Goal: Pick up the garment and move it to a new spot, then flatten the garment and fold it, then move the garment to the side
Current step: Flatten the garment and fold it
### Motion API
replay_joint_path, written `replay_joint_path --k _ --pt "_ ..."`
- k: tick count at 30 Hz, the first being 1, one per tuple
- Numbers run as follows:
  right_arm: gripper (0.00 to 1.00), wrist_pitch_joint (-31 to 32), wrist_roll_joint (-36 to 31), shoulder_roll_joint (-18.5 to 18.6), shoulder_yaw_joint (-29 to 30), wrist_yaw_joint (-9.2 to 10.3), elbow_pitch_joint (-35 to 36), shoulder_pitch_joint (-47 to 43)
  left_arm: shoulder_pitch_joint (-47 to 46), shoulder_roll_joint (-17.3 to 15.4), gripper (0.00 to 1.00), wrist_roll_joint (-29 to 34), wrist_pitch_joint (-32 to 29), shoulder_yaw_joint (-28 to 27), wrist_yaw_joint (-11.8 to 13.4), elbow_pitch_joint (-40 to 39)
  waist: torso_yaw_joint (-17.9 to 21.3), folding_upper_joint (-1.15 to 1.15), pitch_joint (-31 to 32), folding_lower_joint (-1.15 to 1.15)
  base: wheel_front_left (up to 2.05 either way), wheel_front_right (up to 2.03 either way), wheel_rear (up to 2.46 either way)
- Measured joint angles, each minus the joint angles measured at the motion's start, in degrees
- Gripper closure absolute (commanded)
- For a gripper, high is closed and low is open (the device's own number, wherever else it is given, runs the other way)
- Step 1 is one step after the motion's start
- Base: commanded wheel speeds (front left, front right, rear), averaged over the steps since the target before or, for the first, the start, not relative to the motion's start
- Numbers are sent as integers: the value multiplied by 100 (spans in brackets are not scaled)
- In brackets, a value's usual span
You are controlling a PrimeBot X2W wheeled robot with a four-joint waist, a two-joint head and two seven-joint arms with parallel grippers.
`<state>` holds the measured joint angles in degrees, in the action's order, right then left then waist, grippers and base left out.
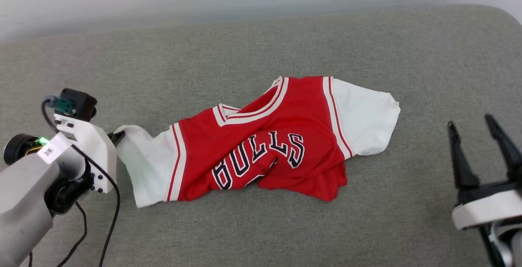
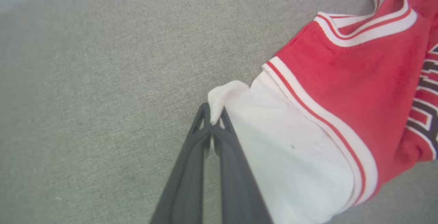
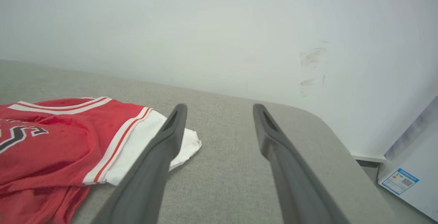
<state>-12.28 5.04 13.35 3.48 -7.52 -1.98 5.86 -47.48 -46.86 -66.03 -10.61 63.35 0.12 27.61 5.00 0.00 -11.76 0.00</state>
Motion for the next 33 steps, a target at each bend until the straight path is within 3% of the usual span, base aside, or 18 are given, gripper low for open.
replay_joint_path --k 8,17,20,25,33 --pt "0 960 537 1113 -390 0 216 848 388 -180 100 -23 747 -255 522 -782 -264 0 162 0 0 0 0" --pt "0 3552 2199 2716 -1744 0 22 1952 565 -345 100 51 1002 -330 993 -1629 -534 0 -31 0 0 0 0" --pt "0 4474 2787 3080 -2170 0 -107 2322 543 -365 100 136 1065 -363 1101 -1823 -615 0 -161 0 0 0 0" --pt "0 5504 3297 3355 -2687 0 -478 2977 382 -377 100 253 1158 -454 1226 -2076 -740 0 -437 0 0 0 0" --pt "0 5813 3320 3141 -3314 0 -1271 3836 109 -367 100 405 1238 -558 1304 -2346 -936 0 -962 0 0 0 0"
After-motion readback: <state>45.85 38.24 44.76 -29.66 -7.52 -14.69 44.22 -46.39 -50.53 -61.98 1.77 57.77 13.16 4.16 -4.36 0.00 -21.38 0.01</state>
